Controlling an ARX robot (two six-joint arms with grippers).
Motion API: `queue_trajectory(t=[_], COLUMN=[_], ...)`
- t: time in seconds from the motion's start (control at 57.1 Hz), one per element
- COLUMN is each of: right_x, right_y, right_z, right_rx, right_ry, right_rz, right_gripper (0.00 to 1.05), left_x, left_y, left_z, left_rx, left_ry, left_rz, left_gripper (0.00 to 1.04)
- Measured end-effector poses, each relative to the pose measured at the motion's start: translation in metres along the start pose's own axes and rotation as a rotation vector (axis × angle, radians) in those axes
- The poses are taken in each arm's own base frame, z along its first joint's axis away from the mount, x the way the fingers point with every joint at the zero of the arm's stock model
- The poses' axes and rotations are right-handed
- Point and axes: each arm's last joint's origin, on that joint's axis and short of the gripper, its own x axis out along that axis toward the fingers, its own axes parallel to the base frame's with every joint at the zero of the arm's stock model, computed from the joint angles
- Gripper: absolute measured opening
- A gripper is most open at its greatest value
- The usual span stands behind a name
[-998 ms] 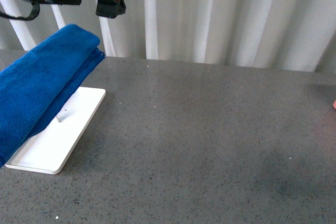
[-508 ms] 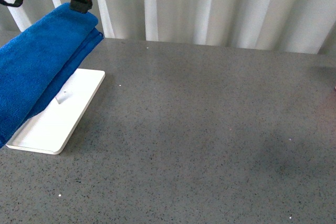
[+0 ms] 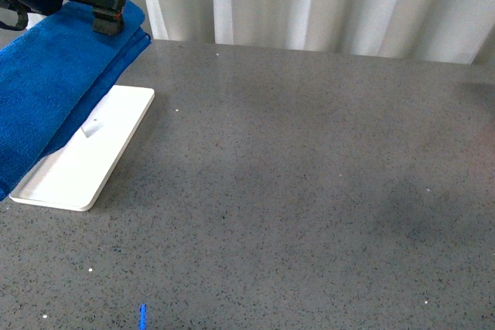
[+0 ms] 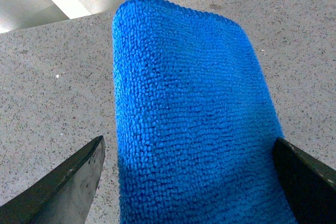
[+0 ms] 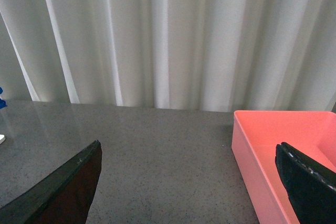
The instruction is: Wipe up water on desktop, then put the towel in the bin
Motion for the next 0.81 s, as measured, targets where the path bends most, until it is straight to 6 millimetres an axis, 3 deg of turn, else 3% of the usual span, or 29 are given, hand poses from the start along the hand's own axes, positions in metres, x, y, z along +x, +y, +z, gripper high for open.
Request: queue_trajectory(t=[0.088,0.455,0.508,0.683,0.806], right_x=[0.0,0.0,0.0,0.0,0.0], right_y=[0.0,0.0,0.0,0.0,0.0], right_z=[0.0,0.0,0.0,0.0,0.0], right_rx=[0.0,0.0,0.0,0.0,0.0], right_ry=[0.0,0.0,0.0,0.0,0.0], right_rz=[0.0,0.0,0.0,0.0,0.0], right_gripper=[0.98,0.98,0.98,0.98,0.98], left_x=[0.0,0.0,-0.001,-0.012,-0.038], left_y=[-0.001,0.003,0.003,0.009,0.036], left_z=[0.001,0.003,0.003,0.011,0.028], left_rx=[0.009,0.01,0.009,0.018,-0.004], left_ry=[-0.007,-0.032,-0.037,-0.084,-0.163], left_rz=[0.001,0.004,0.007,0.026,0.053], left_gripper=[0.97,0.17,0.1,0.05,0.05])
